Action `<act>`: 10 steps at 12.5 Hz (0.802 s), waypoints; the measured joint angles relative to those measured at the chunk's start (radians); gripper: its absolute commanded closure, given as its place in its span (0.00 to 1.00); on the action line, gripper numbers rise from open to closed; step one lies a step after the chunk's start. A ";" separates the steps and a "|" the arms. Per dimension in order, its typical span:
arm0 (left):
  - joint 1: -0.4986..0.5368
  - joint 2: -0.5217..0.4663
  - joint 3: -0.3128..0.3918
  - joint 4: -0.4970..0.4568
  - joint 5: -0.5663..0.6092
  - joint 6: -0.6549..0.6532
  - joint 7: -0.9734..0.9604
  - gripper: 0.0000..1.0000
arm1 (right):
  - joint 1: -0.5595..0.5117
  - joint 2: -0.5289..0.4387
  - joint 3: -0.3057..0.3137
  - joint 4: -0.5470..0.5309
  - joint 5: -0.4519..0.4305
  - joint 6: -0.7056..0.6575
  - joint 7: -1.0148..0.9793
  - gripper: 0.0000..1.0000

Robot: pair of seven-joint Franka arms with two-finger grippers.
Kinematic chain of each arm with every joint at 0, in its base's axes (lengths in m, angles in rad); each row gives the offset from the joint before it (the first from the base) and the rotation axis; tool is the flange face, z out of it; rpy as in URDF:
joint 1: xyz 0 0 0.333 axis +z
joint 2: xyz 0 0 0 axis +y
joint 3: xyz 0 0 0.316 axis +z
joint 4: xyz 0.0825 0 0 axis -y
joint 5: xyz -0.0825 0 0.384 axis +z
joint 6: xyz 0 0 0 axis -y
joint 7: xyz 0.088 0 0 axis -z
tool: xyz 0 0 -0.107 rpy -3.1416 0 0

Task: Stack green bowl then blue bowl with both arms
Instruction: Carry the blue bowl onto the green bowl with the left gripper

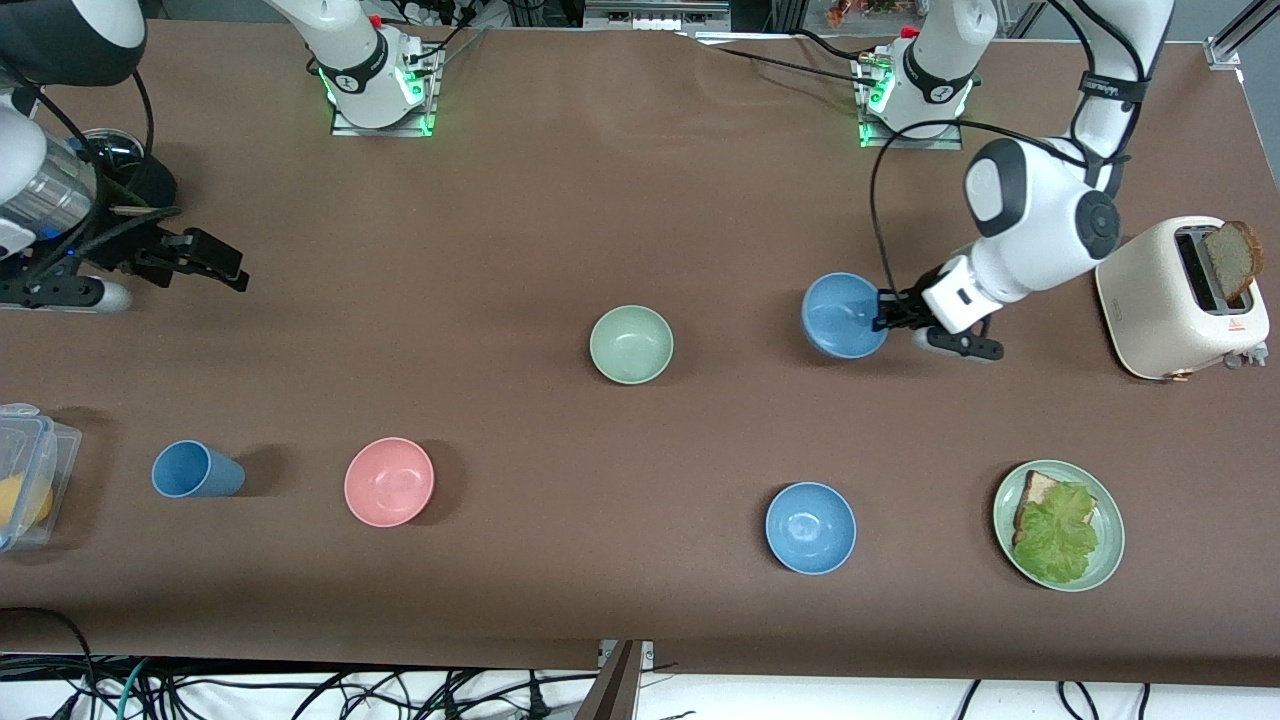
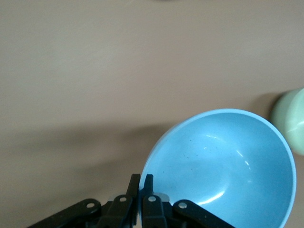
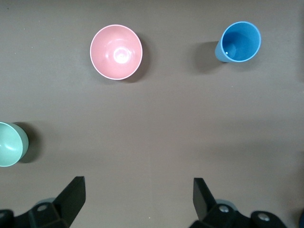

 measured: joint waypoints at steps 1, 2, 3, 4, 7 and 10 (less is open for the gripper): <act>-0.054 0.009 -0.001 0.050 0.000 -0.006 -0.066 1.00 | 0.000 0.000 0.002 0.015 -0.009 -0.013 -0.003 0.00; -0.109 0.028 -0.002 0.099 0.000 -0.008 -0.127 1.00 | 0.000 0.000 0.004 0.026 -0.016 -0.021 -0.006 0.00; -0.162 0.059 -0.002 0.147 0.000 -0.008 -0.192 1.00 | 0.000 0.000 0.006 0.031 -0.020 -0.025 -0.008 0.00; -0.207 0.099 -0.002 0.193 0.000 -0.008 -0.254 1.00 | 0.000 0.000 0.007 0.032 -0.024 -0.026 -0.008 0.00; -0.295 0.219 -0.001 0.314 0.047 -0.005 -0.418 1.00 | -0.001 0.003 0.008 0.032 -0.034 -0.026 -0.008 0.00; -0.365 0.305 0.000 0.406 0.149 -0.005 -0.557 1.00 | -0.002 0.003 0.008 0.032 -0.039 -0.027 -0.009 0.00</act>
